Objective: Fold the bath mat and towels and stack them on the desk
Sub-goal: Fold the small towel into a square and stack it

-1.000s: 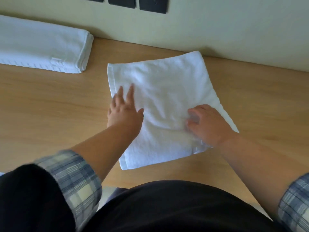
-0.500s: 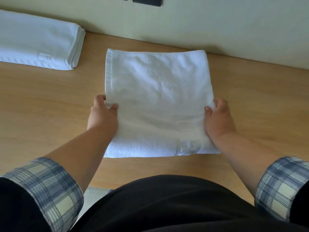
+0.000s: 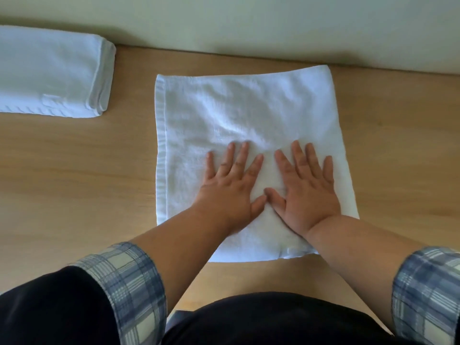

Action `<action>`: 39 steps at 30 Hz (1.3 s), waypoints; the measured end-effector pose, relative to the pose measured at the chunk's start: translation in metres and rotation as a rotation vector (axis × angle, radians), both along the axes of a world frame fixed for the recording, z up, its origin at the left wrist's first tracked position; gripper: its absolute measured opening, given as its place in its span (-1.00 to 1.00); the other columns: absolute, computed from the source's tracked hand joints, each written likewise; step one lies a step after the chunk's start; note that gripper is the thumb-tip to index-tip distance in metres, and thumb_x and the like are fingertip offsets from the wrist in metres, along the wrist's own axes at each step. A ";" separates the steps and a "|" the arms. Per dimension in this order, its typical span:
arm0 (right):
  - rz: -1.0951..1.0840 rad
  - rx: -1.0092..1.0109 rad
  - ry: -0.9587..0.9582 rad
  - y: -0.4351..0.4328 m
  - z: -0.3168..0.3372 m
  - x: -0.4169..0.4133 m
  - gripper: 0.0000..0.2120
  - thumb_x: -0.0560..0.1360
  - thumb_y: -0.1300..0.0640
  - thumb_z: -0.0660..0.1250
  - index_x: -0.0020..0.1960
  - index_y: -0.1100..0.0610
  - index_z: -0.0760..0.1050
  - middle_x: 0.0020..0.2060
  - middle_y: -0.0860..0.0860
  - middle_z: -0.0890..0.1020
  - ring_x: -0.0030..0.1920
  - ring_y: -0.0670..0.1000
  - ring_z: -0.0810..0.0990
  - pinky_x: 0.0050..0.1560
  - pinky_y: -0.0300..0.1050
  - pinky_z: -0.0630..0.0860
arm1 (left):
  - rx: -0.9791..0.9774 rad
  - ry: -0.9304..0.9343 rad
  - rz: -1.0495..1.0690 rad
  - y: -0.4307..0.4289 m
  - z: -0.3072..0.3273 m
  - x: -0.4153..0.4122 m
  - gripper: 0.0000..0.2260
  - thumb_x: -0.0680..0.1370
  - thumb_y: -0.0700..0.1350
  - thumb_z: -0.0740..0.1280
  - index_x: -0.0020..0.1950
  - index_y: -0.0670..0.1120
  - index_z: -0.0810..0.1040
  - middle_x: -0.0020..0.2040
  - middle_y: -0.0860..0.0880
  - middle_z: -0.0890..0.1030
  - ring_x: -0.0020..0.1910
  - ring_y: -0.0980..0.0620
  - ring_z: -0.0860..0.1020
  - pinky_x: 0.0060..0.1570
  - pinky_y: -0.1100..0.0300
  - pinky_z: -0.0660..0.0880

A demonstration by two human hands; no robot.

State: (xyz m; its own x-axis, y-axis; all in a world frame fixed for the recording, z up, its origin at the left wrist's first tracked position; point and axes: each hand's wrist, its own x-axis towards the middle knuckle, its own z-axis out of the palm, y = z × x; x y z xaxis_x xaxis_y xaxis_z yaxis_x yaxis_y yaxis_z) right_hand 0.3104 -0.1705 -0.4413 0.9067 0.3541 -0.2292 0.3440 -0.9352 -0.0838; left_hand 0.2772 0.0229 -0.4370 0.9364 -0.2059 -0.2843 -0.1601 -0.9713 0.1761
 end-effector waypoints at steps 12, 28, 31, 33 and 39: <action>0.007 0.034 -0.047 0.001 0.001 0.003 -0.26 0.53 -0.34 0.03 0.60 -0.02 0.06 0.59 0.14 0.09 0.59 0.22 0.00 0.51 0.37 -0.07 | 0.104 -0.025 0.202 0.048 0.001 0.153 -0.34 0.51 0.41 -0.20 0.57 0.23 -0.20 0.62 -0.08 -0.14 0.58 -0.17 -0.18 0.46 -0.32 -0.20; 0.014 0.023 0.012 0.000 0.003 0.005 -0.25 0.53 -0.32 0.05 0.61 -0.01 0.02 0.61 0.12 0.03 0.59 0.22 -0.04 0.50 0.38 -0.08 | 0.103 0.072 0.288 0.049 0.004 -0.015 -0.33 0.53 0.38 -0.14 0.55 0.23 -0.35 0.59 -0.03 -0.34 0.54 -0.14 -0.35 0.48 -0.26 -0.22; 0.026 0.022 0.018 0.000 0.003 0.006 -0.25 0.53 -0.32 0.05 0.61 -0.01 0.02 0.61 0.12 0.02 0.59 0.21 -0.05 0.50 0.38 -0.08 | 0.124 0.095 0.309 0.039 0.008 -0.013 -0.31 0.54 0.28 -0.13 0.57 0.10 -0.35 0.55 -0.10 -0.43 0.52 -0.16 -0.41 0.48 -0.24 -0.26; 0.029 0.022 0.023 0.000 0.003 0.007 -0.24 0.52 -0.33 0.05 0.61 -0.02 0.00 0.61 0.11 0.01 0.60 0.20 -0.07 0.50 0.37 -0.09 | 0.041 0.034 0.203 0.024 0.015 -0.012 -0.32 0.54 0.16 -0.03 0.60 0.02 -0.22 0.58 -0.14 -0.35 0.54 -0.16 -0.36 0.48 -0.19 -0.26; 0.029 0.053 -0.014 -0.001 0.000 0.007 -0.25 0.51 -0.30 0.08 0.60 0.01 0.08 0.60 0.13 0.06 0.59 0.22 -0.01 0.51 0.35 -0.11 | 0.076 0.040 0.152 0.058 0.003 0.070 -0.36 0.57 0.26 -0.13 0.56 0.14 -0.34 0.58 -0.06 -0.35 0.54 -0.07 -0.37 0.51 -0.09 -0.30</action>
